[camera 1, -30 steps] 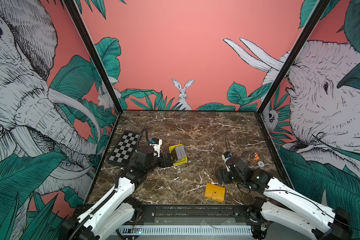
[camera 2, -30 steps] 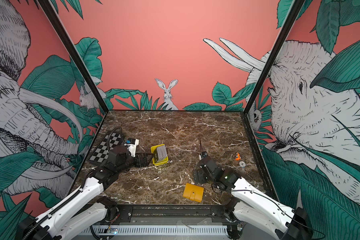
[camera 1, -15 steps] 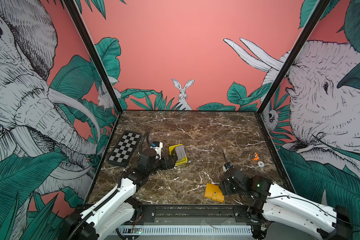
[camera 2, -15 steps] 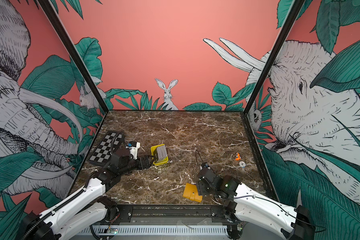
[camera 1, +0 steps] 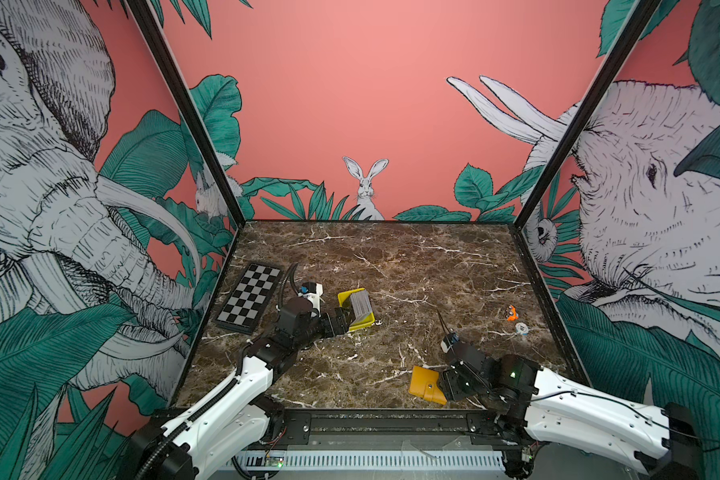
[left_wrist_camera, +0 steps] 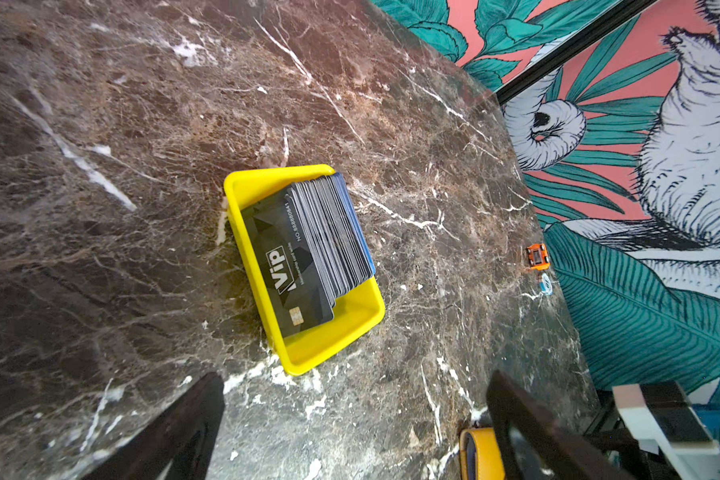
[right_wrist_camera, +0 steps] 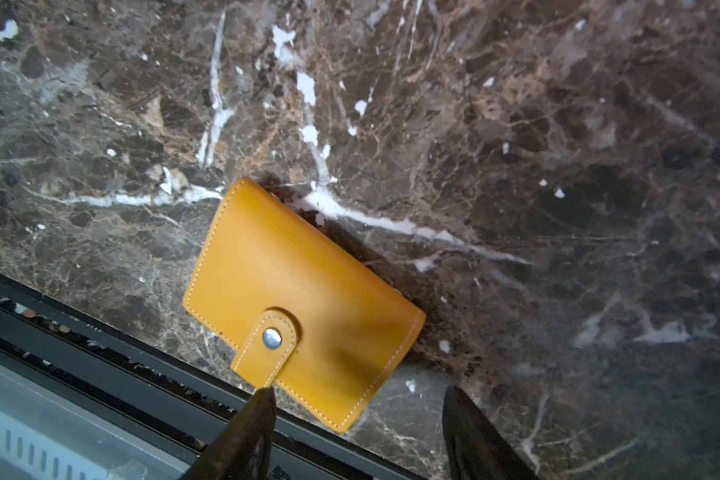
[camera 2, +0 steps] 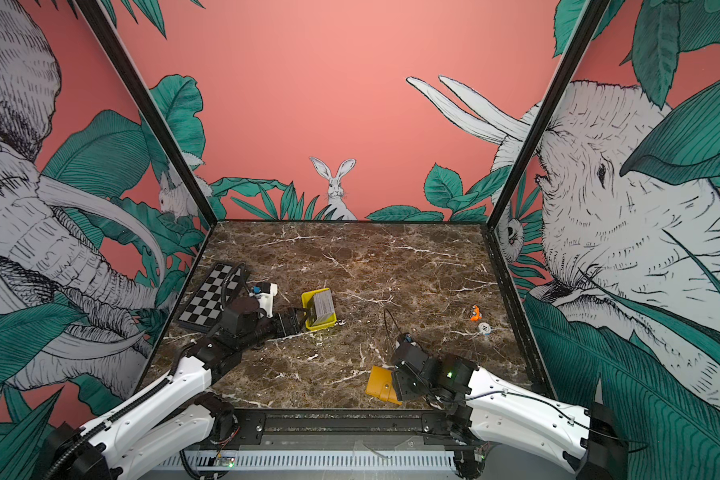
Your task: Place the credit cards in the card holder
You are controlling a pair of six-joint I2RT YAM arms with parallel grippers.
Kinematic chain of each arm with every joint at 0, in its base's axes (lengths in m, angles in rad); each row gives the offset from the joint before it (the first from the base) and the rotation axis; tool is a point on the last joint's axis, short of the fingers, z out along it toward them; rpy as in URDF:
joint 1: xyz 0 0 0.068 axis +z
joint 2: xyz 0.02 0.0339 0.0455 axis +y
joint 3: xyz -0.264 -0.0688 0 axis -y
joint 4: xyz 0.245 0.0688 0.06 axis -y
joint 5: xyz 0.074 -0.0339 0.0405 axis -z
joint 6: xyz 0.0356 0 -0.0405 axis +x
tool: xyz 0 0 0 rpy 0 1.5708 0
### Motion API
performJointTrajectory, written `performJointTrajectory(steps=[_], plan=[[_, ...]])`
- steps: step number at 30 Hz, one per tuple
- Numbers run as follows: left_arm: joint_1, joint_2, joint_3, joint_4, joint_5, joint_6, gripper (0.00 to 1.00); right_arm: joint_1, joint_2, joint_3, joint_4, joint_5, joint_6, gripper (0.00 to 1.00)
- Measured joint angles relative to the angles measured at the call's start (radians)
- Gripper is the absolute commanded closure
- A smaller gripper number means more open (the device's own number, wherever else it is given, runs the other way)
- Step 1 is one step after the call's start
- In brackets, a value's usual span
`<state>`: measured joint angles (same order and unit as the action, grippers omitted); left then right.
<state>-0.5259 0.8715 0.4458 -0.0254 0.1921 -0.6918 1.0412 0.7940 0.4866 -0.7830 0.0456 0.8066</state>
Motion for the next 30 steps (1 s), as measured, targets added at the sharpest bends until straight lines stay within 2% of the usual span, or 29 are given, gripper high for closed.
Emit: performJointTrajectory(steps=[11, 22, 30], plan=[[0.0, -0.036, -0.003, 0.001, -0.013, 0.013, 0.01, 0.037, -0.014, -0.062, 0.01, -0.041, 0.083, 0.44], [0.0, -0.039, -0.003, 0.001, 0.011, 0.035, 0.01, 0.066, 0.098, -0.076, 0.174, -0.052, 0.169, 0.57], [0.0, -0.039, -0.003, 0.002, 0.029, 0.038, 0.01, 0.077, 0.214, -0.066, 0.306, -0.013, 0.226, 0.65]])
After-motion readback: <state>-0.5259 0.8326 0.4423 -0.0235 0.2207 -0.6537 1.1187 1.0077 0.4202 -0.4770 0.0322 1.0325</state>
